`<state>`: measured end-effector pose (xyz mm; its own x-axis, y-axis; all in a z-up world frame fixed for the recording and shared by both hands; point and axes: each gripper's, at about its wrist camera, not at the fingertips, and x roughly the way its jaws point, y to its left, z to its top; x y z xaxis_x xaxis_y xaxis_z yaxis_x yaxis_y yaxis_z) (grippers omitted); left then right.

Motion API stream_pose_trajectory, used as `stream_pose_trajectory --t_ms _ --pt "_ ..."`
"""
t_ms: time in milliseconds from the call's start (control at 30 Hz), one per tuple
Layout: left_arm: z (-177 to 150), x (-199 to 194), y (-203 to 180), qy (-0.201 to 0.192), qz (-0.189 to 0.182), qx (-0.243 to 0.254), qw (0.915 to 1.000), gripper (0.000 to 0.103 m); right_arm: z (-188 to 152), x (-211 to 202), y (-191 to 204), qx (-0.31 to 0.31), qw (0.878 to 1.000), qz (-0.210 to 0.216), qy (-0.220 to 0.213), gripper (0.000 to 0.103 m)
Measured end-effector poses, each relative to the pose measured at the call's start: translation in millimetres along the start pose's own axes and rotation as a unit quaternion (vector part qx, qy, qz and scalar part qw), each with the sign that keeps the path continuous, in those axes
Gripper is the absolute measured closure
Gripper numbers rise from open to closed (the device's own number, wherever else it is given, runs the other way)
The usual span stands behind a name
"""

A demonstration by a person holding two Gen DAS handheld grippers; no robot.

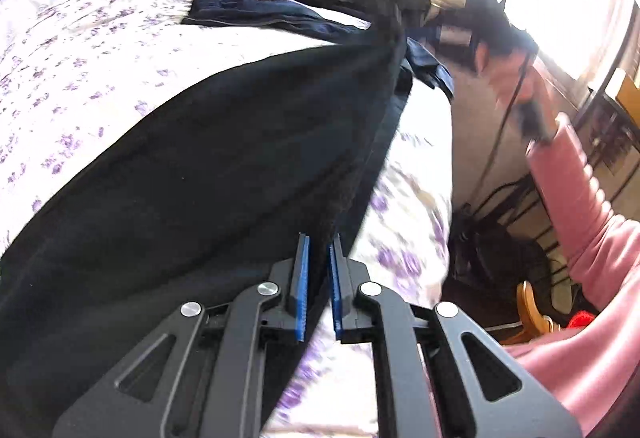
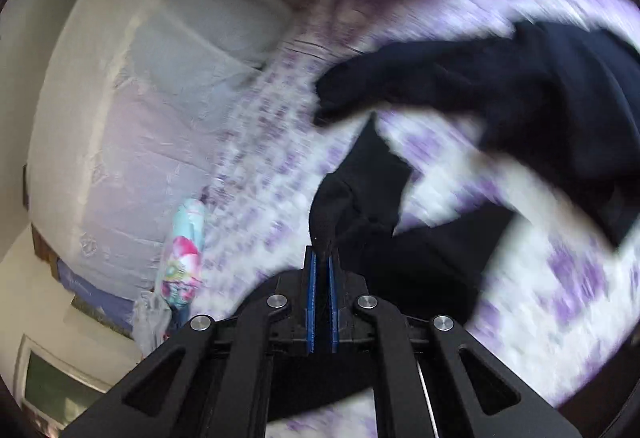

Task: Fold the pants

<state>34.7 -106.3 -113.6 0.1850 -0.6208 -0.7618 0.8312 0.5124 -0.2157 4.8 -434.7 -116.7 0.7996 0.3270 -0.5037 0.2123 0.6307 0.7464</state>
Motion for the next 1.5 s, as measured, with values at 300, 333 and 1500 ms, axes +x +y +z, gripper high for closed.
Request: stream_pose_trajectory --t_ms 300,333,1500 --pt "-10 23 23 0.017 -0.048 -0.036 0.9981 0.094 -11 -22 -33 0.03 0.999 -0.006 -0.03 0.033" --pt "-13 27 23 0.017 -0.052 -0.039 0.9977 0.094 -3 -19 -33 0.035 0.999 -0.019 -0.027 0.029" --pt "-28 7 -23 -0.026 0.047 0.03 0.9981 0.033 -9 101 48 -0.219 0.939 -0.257 0.061 0.052"
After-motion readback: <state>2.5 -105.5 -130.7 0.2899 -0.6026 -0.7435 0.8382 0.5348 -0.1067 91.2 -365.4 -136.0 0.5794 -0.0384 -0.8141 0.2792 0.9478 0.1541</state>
